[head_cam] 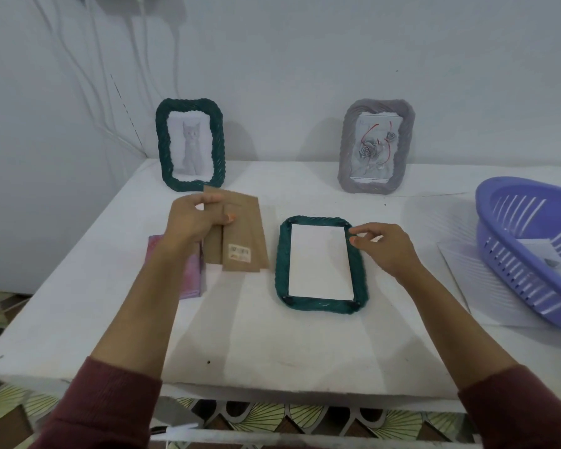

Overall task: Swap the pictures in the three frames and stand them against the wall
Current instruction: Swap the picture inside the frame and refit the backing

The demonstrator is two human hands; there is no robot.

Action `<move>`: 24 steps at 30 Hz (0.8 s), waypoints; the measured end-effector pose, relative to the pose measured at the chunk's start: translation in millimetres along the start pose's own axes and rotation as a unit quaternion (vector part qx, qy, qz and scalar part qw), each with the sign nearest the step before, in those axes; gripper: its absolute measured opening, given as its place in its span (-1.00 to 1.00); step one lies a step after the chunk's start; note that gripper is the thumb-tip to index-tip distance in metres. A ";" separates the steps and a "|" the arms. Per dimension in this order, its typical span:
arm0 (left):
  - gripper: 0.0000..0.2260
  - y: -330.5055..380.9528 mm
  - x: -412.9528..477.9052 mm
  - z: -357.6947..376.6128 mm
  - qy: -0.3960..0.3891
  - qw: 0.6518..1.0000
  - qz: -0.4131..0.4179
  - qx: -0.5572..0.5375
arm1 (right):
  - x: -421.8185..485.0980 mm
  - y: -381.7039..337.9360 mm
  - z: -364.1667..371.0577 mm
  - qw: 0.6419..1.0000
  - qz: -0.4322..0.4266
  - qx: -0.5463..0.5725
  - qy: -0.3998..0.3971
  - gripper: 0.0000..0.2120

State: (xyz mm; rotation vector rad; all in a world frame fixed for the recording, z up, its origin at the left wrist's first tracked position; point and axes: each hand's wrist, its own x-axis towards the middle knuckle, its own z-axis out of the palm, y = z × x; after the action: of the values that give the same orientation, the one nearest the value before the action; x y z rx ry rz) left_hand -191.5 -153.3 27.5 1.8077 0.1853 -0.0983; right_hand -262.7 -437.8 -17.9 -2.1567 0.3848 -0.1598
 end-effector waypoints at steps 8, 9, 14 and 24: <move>-0.71 15.4 -30.0 62.3 -0.168 0.977 -0.071 -0.110 | -21.0 -39.8 2.1 0.970 0.041 0.201 -0.130 -0.77; -0.70 11.4 -31.4 69.5 -0.173 0.976 -0.081 -0.104 | -22.1 -39.2 2.8 0.972 0.049 0.193 -0.124 -0.77; -0.61 -2.4 -36.0 86.8 -0.194 0.975 -0.089 -0.062 | -23.8 -25.4 -0.2 0.981 0.073 0.159 -0.081 -0.69; -0.61 -7.9 -36.2 91.7 -0.210 0.975 -0.066 0.016 | -19.0 -14.2 -0.8 0.984 0.082 0.143 -0.071 -0.66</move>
State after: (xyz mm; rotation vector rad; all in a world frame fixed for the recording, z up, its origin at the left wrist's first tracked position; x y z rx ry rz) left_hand -225.7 -243.0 3.7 1.7625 0.0014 -0.5741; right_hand -277.8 -424.5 -5.3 -1.8326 0.4276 0.0308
